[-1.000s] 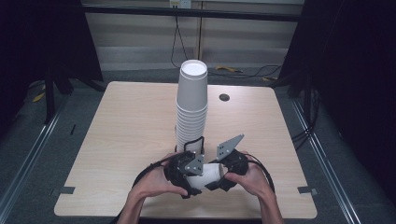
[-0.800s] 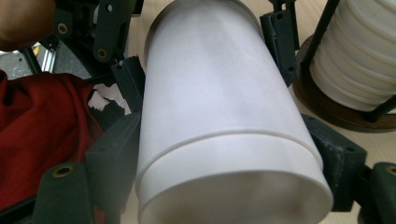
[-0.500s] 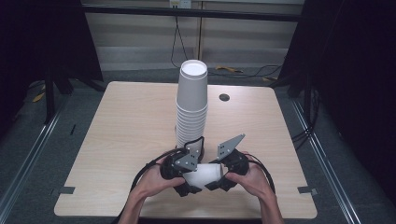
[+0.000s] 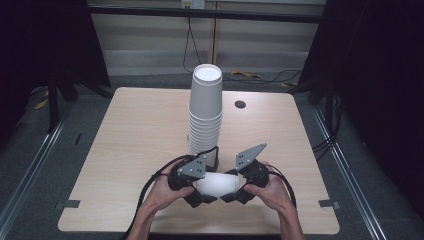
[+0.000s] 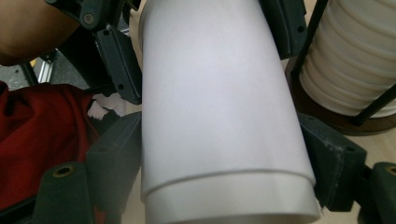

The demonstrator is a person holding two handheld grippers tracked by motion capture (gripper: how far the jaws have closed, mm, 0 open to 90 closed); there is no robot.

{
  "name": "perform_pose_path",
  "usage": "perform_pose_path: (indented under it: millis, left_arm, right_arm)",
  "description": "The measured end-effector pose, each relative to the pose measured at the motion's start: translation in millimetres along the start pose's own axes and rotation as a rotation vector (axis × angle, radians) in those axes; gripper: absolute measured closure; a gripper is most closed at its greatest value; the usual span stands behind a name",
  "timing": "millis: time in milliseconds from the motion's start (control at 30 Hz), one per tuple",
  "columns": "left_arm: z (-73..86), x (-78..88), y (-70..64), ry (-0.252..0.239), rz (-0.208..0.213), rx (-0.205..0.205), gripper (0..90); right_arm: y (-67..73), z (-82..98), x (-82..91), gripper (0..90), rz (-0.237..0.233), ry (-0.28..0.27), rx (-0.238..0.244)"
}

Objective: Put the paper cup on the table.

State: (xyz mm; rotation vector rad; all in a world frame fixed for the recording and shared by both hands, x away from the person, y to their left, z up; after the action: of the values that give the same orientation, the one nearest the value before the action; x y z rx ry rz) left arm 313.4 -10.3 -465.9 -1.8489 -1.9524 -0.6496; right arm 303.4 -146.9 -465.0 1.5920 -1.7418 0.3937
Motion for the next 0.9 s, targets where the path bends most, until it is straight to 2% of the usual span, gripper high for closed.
perform_pose_path:
  millis: [67,167,267,300,500,700,900]
  left_arm:
    - [-1.5,1.6,-0.5,-0.023,0.002,0.022,13.6]
    - [-4.2,5.4,1.0,-0.061,-0.005,0.031,15.2]
    - [-6.5,9.2,4.8,-0.102,-0.041,0.060,15.5]
    - [-6.2,10.5,6.7,-0.101,-0.057,0.064,15.6]
    - [-6.4,17.7,11.3,-0.155,-0.101,0.099,15.5]
    - [-8.3,31.8,13.2,-0.217,-0.156,0.120,15.5]
    - [-5.5,43.1,13.5,-0.265,-0.195,0.145,15.4]
  right_arm:
    - [-0.2,-0.1,0.3,21.8,0.002,-0.009,0.001]
    - [-0.7,0.8,1.9,21.8,0.004,-0.019,0.001]
    - [-2.2,3.7,3.1,21.8,0.008,-0.024,-0.009]
    - [-2.7,5.3,3.3,21.8,0.006,-0.023,-0.016]
    - [-6.6,12.5,8.8,21.8,0.032,-0.051,-0.049]
    - [-8.8,14.1,18.2,21.8,0.064,-0.102,-0.070]
    - [-9.9,18.6,26.4,21.8,0.070,-0.162,-0.097]
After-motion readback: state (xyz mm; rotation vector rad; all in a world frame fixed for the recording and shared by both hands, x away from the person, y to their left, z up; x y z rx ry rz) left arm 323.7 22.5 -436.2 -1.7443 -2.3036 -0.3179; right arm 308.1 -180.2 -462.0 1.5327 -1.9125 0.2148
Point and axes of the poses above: each handheld gripper's, and its own axes: x roughly backward along the jaws, z roughly out of its underside, y roughly to its left, the point moved 6 cm from there along -x, roughly forward along the jaws, and after that the axes turned 5 degrees about -z, right-handed, at the moved point
